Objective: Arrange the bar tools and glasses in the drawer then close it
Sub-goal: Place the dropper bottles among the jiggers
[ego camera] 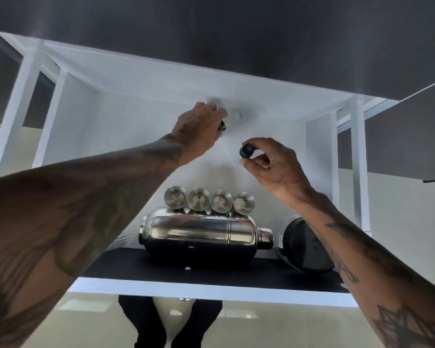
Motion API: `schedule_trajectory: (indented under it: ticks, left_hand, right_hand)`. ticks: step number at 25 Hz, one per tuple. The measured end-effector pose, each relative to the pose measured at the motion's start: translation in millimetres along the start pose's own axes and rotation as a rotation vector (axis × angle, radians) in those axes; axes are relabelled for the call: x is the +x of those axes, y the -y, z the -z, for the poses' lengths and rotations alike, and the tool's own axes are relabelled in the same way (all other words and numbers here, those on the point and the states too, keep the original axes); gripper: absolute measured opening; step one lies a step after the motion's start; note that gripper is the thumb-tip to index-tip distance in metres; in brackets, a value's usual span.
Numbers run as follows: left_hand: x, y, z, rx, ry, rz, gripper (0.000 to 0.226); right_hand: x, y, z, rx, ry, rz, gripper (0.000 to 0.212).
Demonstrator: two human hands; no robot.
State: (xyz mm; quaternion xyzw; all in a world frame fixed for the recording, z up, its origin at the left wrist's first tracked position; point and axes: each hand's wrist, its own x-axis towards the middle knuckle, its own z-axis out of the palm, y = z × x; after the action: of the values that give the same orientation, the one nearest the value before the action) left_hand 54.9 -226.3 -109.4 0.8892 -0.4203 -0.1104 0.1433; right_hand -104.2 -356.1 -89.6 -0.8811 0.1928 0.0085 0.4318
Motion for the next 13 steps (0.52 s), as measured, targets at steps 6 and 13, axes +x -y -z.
schedule_trajectory:
  ticks: [6,13]
  left_hand:
    - [-44.2,29.3,37.0,-0.261,-0.026,-0.082,0.023]
    - [-89.9,8.8,59.6,-0.205,0.319,-0.096,0.035]
  right_hand:
    - [-8.0,13.5,-4.7,0.004,0.215,-0.047,0.033]
    - [-17.9,40.4,-13.0,-0.075,0.400,-0.054,0.031]
